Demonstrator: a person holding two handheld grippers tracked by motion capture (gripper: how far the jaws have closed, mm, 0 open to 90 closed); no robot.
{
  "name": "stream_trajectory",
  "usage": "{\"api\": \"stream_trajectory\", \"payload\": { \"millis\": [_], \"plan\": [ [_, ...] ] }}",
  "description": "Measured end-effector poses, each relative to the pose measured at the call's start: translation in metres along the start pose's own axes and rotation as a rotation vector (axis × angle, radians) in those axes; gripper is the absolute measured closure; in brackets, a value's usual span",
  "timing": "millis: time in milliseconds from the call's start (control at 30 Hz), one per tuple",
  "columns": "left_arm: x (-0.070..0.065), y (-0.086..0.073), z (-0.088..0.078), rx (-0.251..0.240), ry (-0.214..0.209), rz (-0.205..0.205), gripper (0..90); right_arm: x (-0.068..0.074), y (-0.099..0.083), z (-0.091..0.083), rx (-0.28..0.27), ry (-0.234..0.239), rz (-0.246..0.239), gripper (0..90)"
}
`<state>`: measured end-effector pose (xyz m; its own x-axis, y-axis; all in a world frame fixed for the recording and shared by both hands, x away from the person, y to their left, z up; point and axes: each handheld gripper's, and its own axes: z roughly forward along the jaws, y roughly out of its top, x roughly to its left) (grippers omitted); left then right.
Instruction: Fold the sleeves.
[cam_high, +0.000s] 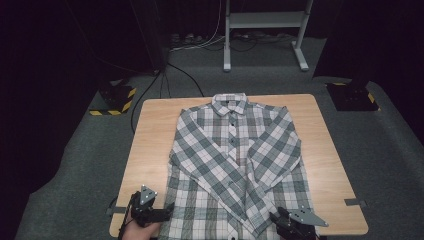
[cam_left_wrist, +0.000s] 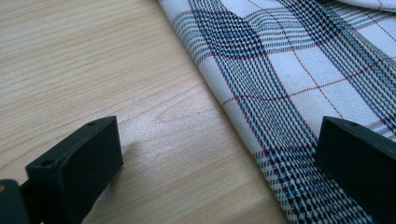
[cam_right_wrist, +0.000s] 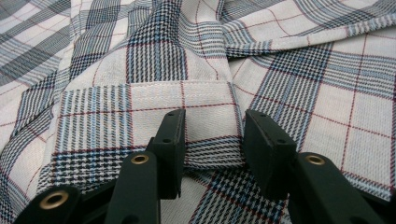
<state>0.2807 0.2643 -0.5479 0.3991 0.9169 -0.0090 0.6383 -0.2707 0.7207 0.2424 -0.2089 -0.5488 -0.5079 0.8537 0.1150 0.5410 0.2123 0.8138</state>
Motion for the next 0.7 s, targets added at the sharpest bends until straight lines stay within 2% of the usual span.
{"api": "stream_trajectory", "payload": {
  "millis": [133, 367, 467, 700],
  "plan": [
    [0.0, 0.0, 0.0, 0.0, 0.001, -0.001, 0.8, -0.002, -0.002, 0.0, -0.01, 0.007, 0.013, 60.1],
    [0.0, 0.0, 0.0, 0.0, 0.002, -0.001, 0.8, 0.001, 0.0, -0.002, 0.01, -0.022, -0.029, 81.4],
    [0.0, 0.0, 0.0, 0.0, 0.002, -0.001, 0.8, 0.004, 0.002, -0.003, 0.019, -0.037, -0.054, 84.4],
    [0.0, 0.0, 0.0, 0.0, 0.002, -0.001, 0.8, 0.009, 0.008, -0.01, -0.019, -0.042, -0.069, 84.6]
  ]
}}
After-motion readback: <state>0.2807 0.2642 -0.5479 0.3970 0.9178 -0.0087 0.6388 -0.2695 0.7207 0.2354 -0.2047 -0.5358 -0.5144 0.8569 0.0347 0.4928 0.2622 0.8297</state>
